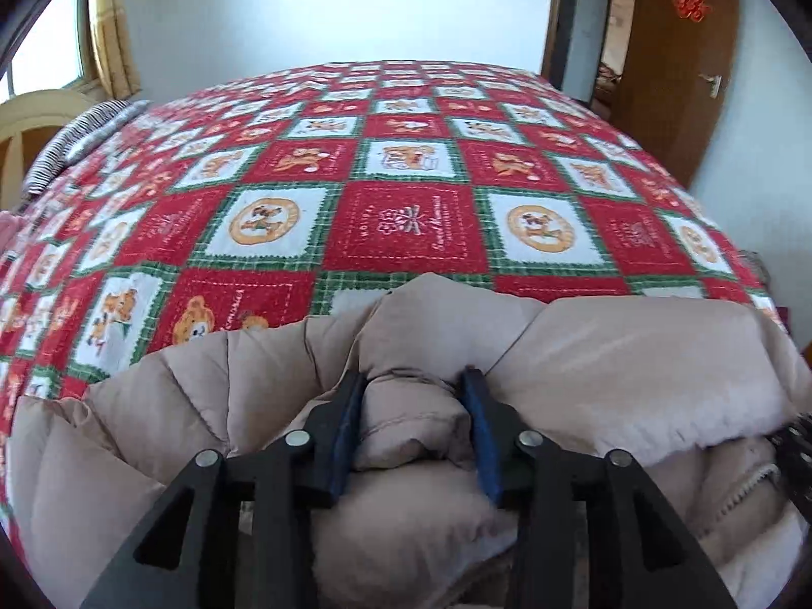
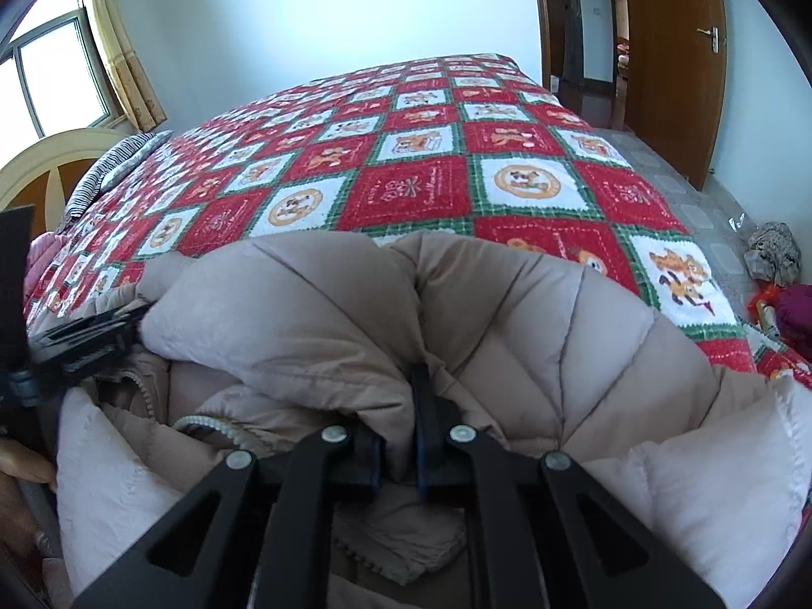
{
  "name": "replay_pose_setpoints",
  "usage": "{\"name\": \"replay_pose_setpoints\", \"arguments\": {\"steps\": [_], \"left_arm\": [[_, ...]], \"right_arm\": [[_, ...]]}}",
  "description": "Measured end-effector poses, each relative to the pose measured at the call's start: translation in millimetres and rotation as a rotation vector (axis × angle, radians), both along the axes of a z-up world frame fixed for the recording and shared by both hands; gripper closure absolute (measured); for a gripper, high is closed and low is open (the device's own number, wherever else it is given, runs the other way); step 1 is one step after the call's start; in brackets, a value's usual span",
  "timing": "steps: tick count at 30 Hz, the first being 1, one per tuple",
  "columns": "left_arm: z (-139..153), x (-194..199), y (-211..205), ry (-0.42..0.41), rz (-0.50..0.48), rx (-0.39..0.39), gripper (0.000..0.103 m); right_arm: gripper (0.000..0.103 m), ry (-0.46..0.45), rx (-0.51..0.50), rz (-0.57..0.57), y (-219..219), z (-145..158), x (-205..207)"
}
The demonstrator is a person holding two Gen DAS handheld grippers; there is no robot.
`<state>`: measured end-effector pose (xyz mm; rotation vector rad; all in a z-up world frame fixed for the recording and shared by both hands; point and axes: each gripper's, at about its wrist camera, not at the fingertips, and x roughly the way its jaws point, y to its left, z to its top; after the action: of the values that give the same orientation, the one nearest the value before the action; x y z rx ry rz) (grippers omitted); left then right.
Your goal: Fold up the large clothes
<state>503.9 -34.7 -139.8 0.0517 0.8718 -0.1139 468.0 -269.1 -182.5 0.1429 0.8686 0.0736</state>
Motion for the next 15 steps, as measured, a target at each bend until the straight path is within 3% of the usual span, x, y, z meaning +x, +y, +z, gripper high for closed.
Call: {"name": "replay_pose_setpoints", "arguments": {"steps": [2, 5, 7, 9, 13, 15], "left_arm": [[-0.6, 2.0, -0.7, -0.004, -0.003, 0.019, 0.060], [-1.8, 2.6, 3.3, -0.001, -0.003, -0.001, 0.060], [-2.0, 0.3, -1.0, -0.006, -0.006, 0.018, 0.060], [-2.5, -1.8, -5.1, -0.016, -0.012, 0.047, 0.060], [-2.7, -3.3, -4.2, -0.020, -0.018, 0.040, 0.060], [-2.2, -3.7, -1.3, -0.020, -0.022, 0.016, 0.060]], "right_arm": [[0.087, 0.012, -0.030, 0.004, -2.1, 11.7, -9.6], [0.078, -0.114, -0.037, -0.052, -8.6, 49.1, -39.2], [0.077, -0.173, 0.025, -0.066, -6.4, 70.3, -40.3], [0.076, -0.161, 0.080, -0.030, 9.3, 77.6, -19.8], [0.080, -0.047, 0.079, 0.031, 49.1, 50.5, 31.7], [0.081, 0.049, 0.002, 0.051, 64.8, 16.0, 45.9]]}}
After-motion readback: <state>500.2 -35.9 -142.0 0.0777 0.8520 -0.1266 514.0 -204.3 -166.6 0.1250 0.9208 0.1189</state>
